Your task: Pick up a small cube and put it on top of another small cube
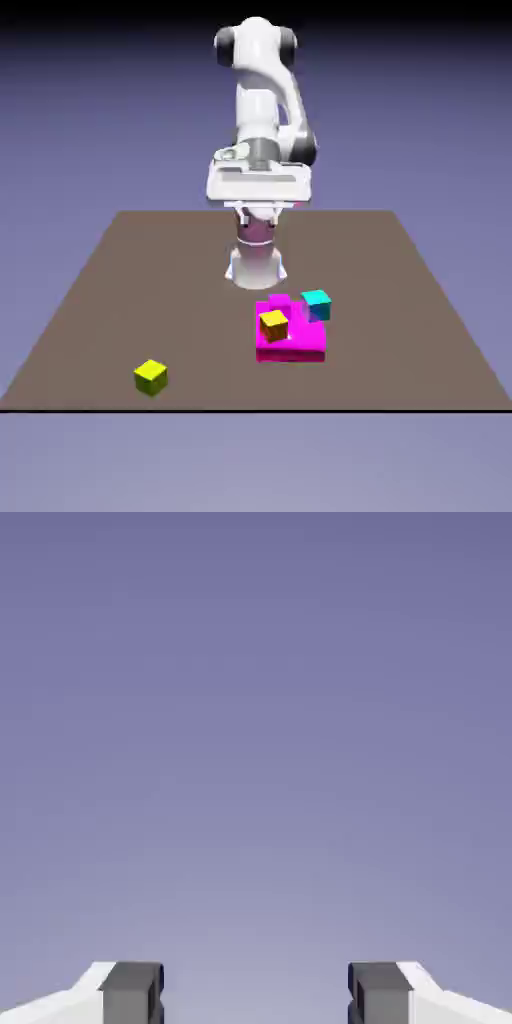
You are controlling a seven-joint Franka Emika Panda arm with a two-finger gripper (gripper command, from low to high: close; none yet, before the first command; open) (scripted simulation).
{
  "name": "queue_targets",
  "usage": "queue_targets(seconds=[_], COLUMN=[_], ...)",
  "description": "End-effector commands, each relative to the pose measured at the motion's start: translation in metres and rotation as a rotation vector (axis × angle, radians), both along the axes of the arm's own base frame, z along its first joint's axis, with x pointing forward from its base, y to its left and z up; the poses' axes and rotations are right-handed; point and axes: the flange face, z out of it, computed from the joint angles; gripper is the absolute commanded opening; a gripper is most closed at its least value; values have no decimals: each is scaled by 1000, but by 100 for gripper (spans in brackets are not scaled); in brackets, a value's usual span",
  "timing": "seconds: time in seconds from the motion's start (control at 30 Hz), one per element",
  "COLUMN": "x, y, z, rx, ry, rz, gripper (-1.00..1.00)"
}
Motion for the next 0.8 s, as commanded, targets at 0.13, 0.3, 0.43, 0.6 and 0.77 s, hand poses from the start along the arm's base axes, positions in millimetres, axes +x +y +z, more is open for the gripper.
queue_targets(seconds=[0.13,0.3,0.43,0.6,0.77], x=[7,14,21,30,39], y=[-27,-56,-81,-113,-144], z=[15,23,22,14,-4], rx=[4,10,14,20,24], ry=[-15,-25,-29,-30,-27], rz=[69,138,193,263,334], gripper=[0,0,0,0,0])
